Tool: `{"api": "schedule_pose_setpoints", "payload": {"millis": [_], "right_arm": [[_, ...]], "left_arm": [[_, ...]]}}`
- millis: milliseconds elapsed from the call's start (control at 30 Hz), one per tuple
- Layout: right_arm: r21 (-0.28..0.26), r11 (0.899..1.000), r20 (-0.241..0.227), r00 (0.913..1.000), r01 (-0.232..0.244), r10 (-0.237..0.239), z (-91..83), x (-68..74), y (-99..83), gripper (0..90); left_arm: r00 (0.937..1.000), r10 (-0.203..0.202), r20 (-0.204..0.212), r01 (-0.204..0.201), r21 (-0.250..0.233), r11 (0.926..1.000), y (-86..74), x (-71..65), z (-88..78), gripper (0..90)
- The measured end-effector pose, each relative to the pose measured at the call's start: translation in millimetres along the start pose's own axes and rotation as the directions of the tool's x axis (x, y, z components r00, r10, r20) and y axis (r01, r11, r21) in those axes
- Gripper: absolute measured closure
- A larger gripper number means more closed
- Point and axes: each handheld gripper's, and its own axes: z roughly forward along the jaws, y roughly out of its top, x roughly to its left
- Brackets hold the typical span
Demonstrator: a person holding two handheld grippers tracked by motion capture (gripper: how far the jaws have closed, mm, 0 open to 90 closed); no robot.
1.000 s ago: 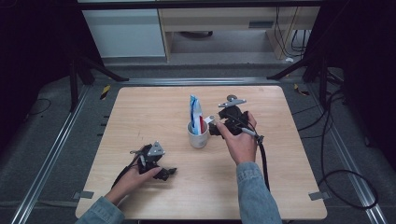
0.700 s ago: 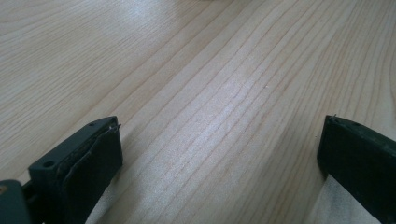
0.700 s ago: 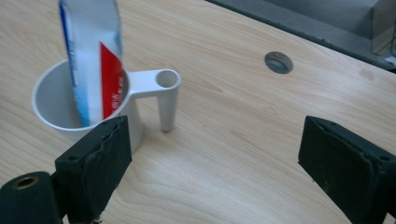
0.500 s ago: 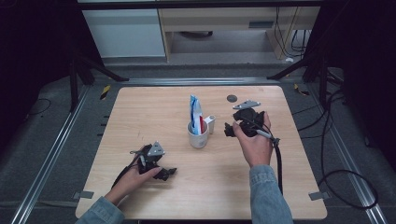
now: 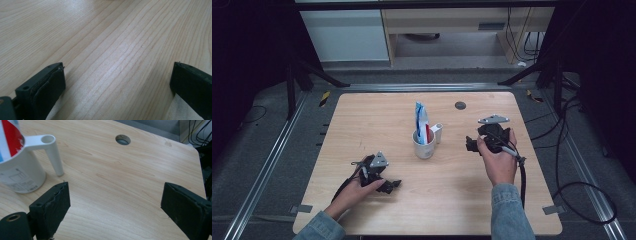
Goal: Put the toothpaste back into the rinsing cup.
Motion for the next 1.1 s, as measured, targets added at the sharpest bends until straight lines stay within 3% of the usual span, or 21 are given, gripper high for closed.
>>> {"api": "schedule_pose_setpoints", "payload": {"millis": [700, 1033, 1100], "right_arm": [[0.062, 0.992, 0.001, 0.9938, -0.111, 0.111, 28.4, -22.9, -64.2, 9.0], [0.066, 0.984, 0.013, 0.9867, -0.162, 0.162, 44.3, -24.0, -83.8, 9.1], [0.064, 0.980, 0.013, 0.9816, -0.191, 0.191, 47.3, -24.0, -87.4, 9.0]], "left_arm": [[1.0000, 0.001, 0.000, -0.001, 0.000, 1.0000, 0.0, 0.0, 0.0, 0.0], [1.0000, 0.000, 0.000, 0.000, -0.001, 1.0000, 0.0, 0.0, 0.0, 0.0], [1.0000, 0.000, 0.000, 0.000, 0.000, 1.0000, 0.0, 0.0, 0.0, 0.0]]}}
